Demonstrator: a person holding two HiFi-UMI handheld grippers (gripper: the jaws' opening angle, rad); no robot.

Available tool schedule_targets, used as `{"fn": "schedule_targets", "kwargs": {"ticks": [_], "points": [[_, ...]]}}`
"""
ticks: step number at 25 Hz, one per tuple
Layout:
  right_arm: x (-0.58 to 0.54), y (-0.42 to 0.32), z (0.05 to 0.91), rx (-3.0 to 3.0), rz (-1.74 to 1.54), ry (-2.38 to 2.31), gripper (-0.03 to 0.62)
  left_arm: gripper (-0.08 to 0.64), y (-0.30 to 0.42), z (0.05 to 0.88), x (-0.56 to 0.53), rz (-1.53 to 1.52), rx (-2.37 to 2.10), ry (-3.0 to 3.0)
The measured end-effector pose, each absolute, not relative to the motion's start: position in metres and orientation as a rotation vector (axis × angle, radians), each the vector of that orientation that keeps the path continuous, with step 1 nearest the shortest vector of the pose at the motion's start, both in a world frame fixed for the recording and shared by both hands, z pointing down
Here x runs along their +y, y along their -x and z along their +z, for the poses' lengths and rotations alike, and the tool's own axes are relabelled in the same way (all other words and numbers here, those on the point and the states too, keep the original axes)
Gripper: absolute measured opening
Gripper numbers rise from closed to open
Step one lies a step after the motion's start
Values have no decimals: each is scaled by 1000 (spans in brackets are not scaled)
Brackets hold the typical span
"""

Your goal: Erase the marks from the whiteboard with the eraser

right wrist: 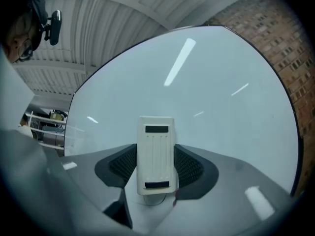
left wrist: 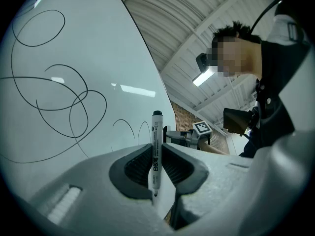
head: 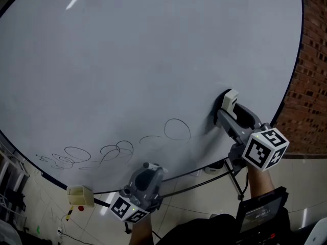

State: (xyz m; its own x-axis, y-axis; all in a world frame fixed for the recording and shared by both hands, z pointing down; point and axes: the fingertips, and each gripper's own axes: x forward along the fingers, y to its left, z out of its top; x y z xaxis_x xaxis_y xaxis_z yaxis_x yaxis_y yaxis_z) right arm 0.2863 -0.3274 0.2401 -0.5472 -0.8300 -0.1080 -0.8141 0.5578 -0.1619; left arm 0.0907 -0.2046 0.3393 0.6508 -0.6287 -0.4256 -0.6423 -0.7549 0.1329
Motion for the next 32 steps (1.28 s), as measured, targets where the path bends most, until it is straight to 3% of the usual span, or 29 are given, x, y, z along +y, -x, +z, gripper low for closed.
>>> {"fn": "schedule_targets", "kwargs": {"ticks": [5, 14, 19, 23, 32], "points": [[-323, -274, 256, 2659, 22, 1476, 239, 58, -76, 350, -202, 698, 1104, 2837], [-334, -291, 419, 2686, -439, 1485, 239, 58, -86, 355, -204, 665, 1113, 2865], [-332, -294, 450, 2676, -554, 1455, 239, 58, -106, 347, -201, 609, 1124, 2869], [-328, -285, 420, 2656, -540, 1360, 239, 58, -112, 346, -197, 574, 1172, 2838], [-319, -263, 240, 2674, -180, 1145, 239, 58, -103, 338, -179, 622, 1284, 2740]]}}
